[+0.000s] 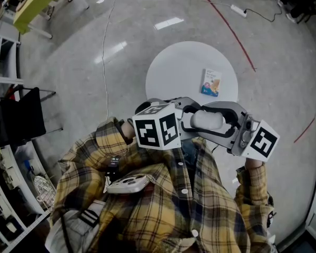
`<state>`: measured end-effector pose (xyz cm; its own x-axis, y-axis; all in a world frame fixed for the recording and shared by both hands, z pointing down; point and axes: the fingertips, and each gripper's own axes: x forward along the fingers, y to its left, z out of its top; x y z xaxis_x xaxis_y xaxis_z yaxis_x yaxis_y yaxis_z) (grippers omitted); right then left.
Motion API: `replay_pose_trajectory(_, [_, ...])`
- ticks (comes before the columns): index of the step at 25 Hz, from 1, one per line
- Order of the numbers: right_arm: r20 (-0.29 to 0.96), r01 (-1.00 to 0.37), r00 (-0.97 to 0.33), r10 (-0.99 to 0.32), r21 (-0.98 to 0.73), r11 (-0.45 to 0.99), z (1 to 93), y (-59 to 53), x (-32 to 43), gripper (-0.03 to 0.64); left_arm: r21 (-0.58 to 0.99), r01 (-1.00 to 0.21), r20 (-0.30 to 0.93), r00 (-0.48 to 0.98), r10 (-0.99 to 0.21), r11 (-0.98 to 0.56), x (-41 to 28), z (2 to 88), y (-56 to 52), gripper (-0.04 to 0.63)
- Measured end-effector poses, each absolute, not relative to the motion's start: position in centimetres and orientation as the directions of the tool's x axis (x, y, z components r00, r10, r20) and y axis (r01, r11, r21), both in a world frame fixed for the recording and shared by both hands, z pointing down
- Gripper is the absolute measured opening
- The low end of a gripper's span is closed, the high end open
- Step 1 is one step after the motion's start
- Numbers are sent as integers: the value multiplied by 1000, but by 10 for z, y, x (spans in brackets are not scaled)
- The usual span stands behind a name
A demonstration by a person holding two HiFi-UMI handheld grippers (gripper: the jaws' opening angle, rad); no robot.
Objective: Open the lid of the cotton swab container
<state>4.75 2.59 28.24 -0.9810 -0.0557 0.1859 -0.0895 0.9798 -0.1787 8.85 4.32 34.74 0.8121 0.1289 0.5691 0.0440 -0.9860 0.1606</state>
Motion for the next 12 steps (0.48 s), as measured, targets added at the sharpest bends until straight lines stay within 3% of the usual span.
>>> replay_pose_trajectory(12, [202,-69,-979,-19,-243,968,284,28,44,218,168,43,578,805,134,-985,85,349,47,213])
